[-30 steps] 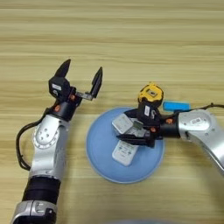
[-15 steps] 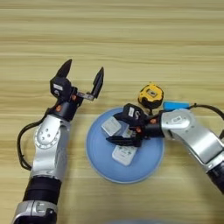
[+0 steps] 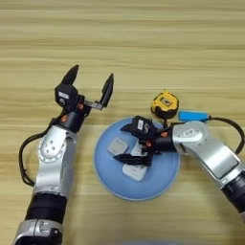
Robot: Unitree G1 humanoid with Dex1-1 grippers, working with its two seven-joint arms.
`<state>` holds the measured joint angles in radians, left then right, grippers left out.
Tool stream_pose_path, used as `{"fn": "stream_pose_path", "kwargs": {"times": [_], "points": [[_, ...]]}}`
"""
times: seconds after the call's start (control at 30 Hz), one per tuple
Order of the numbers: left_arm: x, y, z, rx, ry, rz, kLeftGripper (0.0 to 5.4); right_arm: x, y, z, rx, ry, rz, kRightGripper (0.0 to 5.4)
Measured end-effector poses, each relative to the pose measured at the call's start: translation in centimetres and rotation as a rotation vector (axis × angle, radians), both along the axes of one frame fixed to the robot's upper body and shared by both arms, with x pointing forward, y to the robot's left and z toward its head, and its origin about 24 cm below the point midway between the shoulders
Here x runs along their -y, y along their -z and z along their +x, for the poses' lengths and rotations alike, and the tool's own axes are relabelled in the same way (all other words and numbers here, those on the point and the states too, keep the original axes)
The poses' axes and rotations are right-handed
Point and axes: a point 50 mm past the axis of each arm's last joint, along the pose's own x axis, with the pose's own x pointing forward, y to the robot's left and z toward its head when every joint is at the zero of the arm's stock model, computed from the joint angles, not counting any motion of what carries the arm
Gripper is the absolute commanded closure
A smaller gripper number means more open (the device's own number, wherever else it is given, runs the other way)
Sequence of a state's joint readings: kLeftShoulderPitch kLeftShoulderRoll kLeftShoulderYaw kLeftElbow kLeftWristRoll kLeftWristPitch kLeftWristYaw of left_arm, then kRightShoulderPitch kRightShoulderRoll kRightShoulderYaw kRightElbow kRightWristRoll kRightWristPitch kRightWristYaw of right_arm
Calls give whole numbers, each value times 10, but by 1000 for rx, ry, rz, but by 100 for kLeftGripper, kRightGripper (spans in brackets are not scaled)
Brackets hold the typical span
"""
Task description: Move the objects on the table
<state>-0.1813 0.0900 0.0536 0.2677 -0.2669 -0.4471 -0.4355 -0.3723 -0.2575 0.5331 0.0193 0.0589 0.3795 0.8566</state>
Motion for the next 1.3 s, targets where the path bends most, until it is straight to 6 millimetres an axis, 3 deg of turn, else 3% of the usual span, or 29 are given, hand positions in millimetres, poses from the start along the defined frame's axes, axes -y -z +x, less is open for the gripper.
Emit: {"fn": "stream_pose_path", "kwargs": {"times": [0.2, 0.37, 0.73, 1.0, 1.3], "points": [[0, 0, 0, 0, 0, 2, 0, 3, -8, 3, 28, 21, 46, 2], [0, 0, 0, 1, 0, 4, 0, 13, -26, 8, 71, 79, 133, 2], [-3, 3, 0, -11, -7, 6, 0, 66, -60, 22, 277, 364, 318, 2], [-9, 5, 1, -13, -20, -2, 0, 115, -64, 33, 470, 695, 351, 2], [-15, 5, 2, -13, -16, 15, 0, 153, -44, 49, 619, 1117, 378, 2]]}}
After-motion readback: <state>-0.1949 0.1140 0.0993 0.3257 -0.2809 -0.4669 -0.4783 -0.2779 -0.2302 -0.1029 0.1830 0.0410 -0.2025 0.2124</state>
